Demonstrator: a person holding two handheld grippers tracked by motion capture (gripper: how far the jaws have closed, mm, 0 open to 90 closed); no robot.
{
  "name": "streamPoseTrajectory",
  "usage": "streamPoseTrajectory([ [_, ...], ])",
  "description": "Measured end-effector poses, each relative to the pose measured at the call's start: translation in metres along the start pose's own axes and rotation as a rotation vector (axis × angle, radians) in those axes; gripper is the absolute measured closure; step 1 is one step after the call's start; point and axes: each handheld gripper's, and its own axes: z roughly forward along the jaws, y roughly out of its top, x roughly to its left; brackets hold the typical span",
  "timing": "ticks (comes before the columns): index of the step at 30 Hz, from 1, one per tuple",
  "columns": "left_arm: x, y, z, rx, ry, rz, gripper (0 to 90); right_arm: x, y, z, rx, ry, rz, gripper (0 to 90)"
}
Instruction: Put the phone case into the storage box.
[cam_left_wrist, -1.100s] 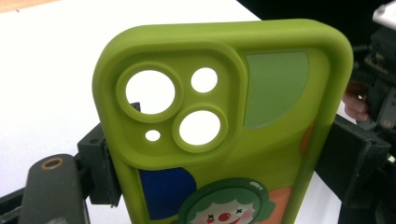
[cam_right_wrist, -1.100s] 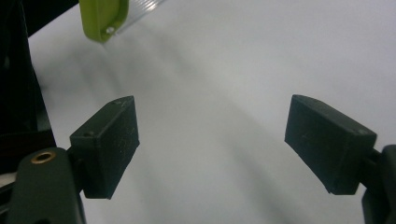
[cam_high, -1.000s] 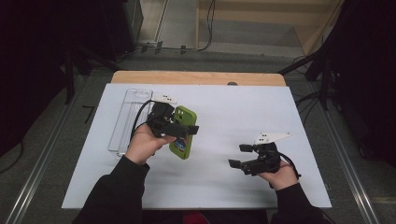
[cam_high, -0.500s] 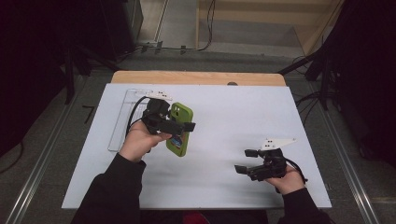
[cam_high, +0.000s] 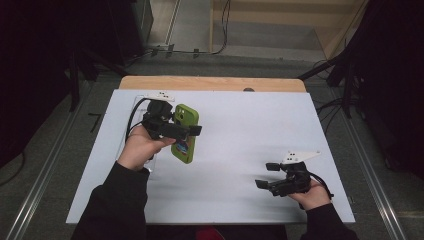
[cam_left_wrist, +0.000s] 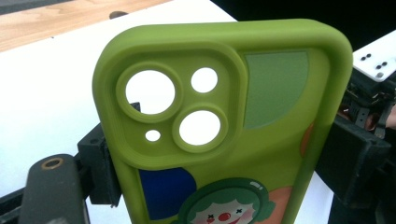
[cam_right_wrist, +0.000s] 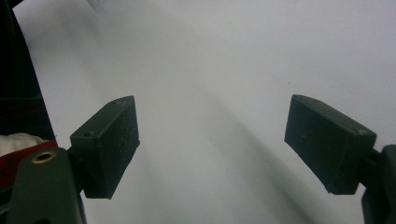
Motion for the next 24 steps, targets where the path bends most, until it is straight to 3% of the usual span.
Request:
streamPoseTrajectory([
  [11,0.008,0.002,-0.019,-0.031,0.058,-0.026,16.7,-0.003,-0.002,0.002,0.005,-0.003,0.030,16.2],
  [24,0.020,0.001,-0.036,-0.060,0.131,-0.077,16.7,-0.004,-0.002,0.002,0.002,-0.014,0.032,16.2],
])
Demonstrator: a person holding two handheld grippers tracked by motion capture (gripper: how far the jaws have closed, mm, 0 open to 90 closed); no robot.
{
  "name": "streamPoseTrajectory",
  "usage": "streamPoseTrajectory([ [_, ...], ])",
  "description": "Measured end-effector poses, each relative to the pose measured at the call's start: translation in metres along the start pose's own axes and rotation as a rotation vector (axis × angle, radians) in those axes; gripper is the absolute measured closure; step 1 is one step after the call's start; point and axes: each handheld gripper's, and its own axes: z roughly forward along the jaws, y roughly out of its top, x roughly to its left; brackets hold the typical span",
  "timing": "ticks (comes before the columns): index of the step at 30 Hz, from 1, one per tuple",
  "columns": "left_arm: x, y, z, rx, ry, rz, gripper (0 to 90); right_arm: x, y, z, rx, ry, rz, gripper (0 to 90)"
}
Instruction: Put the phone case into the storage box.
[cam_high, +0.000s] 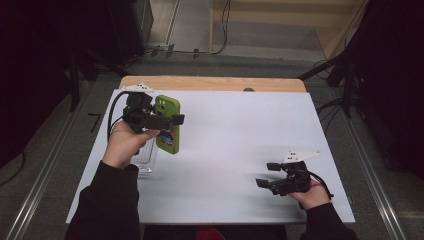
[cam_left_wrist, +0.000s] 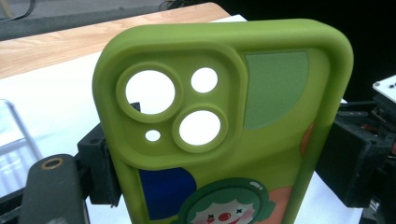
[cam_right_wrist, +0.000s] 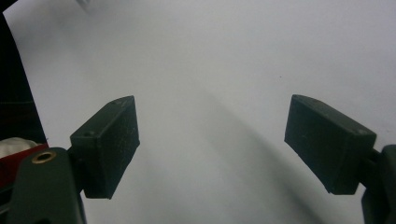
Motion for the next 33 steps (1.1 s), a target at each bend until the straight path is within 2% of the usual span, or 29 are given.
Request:
streamPoseTrajectory([
  [6,0.004,0.001,-0.007,-0.023,0.077,-0.019,16.6,-0.001,0.000,0.000,-0.002,-0.002,0.002,16.2],
  [10,0.009,0.001,-0.011,-0.035,0.091,-0.037,16.6,-0.001,0.000,0.000,-0.001,-0.004,0.001,16.2],
  [20,0.021,-0.001,-0.019,-0.051,0.176,-0.050,16.6,-0.001,0.000,0.000,-0.001,-0.005,0.002,16.2],
  [25,0.027,-0.002,-0.021,-0.052,0.207,-0.063,16.5,-0.003,0.000,-0.002,-0.008,-0.012,0.016,16.2],
  [29,0.032,-0.004,-0.023,-0.056,0.202,-0.072,16.5,-0.003,0.000,-0.002,-0.009,-0.012,0.014,16.2],
  [33,0.036,-0.005,-0.026,-0.065,0.216,-0.081,16.5,-0.004,0.000,-0.002,-0.012,-0.014,0.017,16.2],
])
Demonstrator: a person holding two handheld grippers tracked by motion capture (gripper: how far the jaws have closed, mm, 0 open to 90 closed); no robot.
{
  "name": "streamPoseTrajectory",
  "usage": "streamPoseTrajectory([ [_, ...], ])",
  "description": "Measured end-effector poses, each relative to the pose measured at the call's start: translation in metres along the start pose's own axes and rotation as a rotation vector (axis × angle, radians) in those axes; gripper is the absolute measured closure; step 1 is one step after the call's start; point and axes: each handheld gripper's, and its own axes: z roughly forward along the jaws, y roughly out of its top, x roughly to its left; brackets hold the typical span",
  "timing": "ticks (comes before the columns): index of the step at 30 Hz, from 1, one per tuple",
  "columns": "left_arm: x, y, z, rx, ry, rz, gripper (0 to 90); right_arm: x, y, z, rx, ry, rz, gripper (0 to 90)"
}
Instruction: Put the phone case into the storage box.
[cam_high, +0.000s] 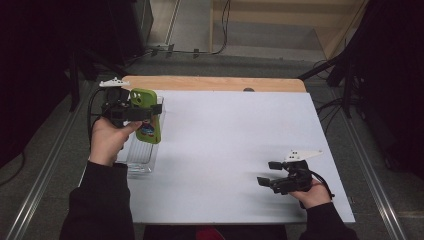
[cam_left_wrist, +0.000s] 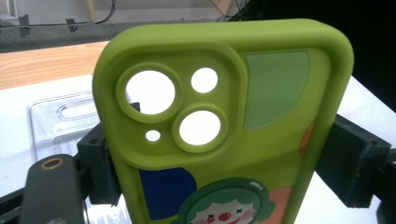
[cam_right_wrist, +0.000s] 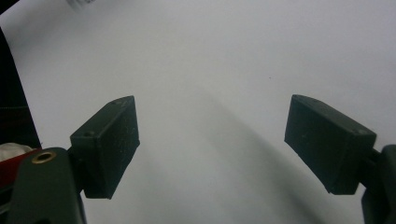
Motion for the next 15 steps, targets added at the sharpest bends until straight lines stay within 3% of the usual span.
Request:
streamPoseTrajectory([
  [8,0.012,-0.003,0.000,-0.017,0.049,-0.014,16.5,0.000,0.000,0.000,-0.002,0.000,0.000,16.2],
  [15,0.019,-0.006,0.005,-0.035,0.064,-0.018,16.5,0.000,0.000,0.000,-0.003,-0.001,0.002,16.2],
])
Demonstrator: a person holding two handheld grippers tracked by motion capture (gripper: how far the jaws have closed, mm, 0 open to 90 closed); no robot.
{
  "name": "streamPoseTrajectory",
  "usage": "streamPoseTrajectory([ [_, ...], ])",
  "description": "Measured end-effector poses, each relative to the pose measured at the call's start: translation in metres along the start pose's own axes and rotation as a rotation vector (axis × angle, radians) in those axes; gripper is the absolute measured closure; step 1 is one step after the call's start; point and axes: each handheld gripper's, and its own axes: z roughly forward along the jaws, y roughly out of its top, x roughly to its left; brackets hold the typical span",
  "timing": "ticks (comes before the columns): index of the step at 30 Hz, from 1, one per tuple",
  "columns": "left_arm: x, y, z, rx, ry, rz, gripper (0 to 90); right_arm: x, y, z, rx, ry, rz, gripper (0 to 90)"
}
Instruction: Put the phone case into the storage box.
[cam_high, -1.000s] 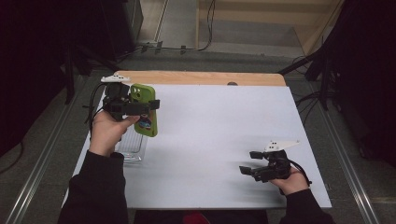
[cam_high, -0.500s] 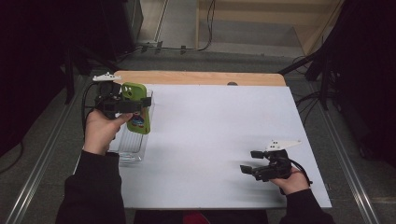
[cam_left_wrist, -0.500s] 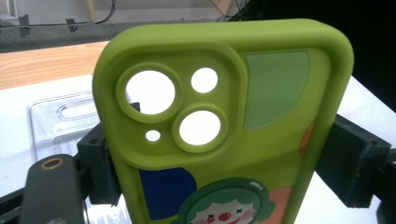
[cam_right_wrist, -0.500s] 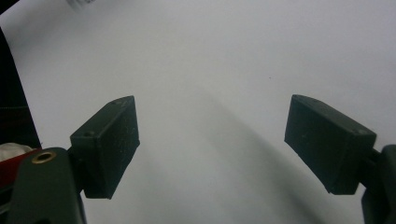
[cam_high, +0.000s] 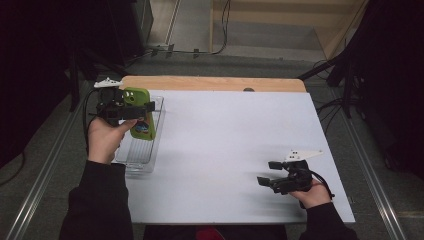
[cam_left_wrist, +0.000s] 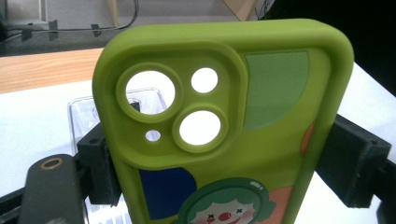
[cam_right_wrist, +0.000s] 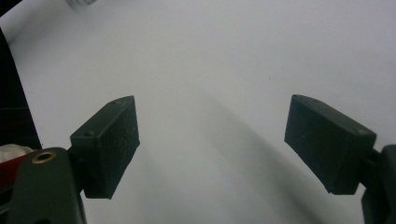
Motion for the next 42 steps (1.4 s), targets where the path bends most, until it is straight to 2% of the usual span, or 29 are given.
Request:
streamPoseTrajectory([
  [3,0.003,-0.001,0.002,-0.002,0.007,0.007,16.5,0.000,0.000,0.000,-0.001,0.000,-0.001,16.2],
  [12,0.015,0.003,0.008,-0.013,0.028,-0.028,16.5,0.001,0.002,0.000,-0.010,0.011,0.001,16.2],
  [16,0.019,0.007,0.012,-0.022,0.046,-0.027,16.5,0.001,0.001,0.000,-0.010,0.004,0.004,16.2],
  [19,0.023,0.006,0.018,-0.024,0.058,-0.023,16.5,0.002,0.002,0.001,-0.008,0.004,-0.005,16.2],
  [21,0.026,0.007,0.023,-0.021,0.051,-0.039,16.5,0.003,0.002,0.002,-0.007,0.006,-0.003,16.2],
  [25,0.029,0.010,0.030,-0.014,0.074,-0.023,16.5,0.004,0.003,0.002,-0.013,0.003,-0.003,16.2],
  [32,0.037,0.020,0.041,-0.019,0.074,-0.029,16.5,0.003,0.003,0.003,-0.011,0.005,-0.004,16.2],
  [35,0.041,0.023,0.050,-0.004,0.097,-0.022,16.5,0.003,0.003,0.004,-0.001,0.009,0.001,16.2],
  [37,0.044,0.024,0.053,-0.007,0.096,-0.028,16.4,0.004,0.004,0.005,-0.001,0.009,-0.003,16.3],
  [39,0.045,0.027,0.056,-0.014,0.112,-0.012,16.4,0.004,0.004,0.005,-0.001,0.010,-0.002,16.3],
  [42,0.047,0.030,0.060,-0.016,0.115,-0.010,16.4,0.004,0.004,0.005,0.000,0.010,-0.004,16.3],
])
